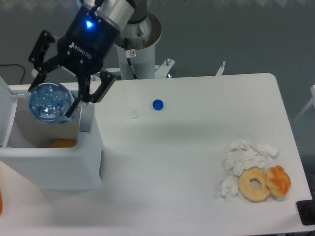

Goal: Place the plastic bottle in the trash can
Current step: 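Lower the bottle into the bin opening, then open the gripper to drop the bottle and lift away from the bin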

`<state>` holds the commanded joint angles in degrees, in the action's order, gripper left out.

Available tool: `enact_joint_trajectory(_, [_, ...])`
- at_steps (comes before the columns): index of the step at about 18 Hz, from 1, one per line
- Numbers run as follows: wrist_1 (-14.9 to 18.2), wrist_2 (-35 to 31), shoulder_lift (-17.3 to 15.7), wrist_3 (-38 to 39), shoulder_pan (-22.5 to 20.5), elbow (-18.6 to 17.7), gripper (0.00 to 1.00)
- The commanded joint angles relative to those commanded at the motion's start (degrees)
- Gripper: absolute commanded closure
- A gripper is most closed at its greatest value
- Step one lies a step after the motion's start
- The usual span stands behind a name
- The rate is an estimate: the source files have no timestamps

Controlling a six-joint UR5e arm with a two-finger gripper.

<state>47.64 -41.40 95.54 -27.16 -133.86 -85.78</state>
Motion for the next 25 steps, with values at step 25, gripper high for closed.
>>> enact_joint_trajectory(25, [0.00,-0.26,0.35,-3.08,4.31,-4.31,0.16])
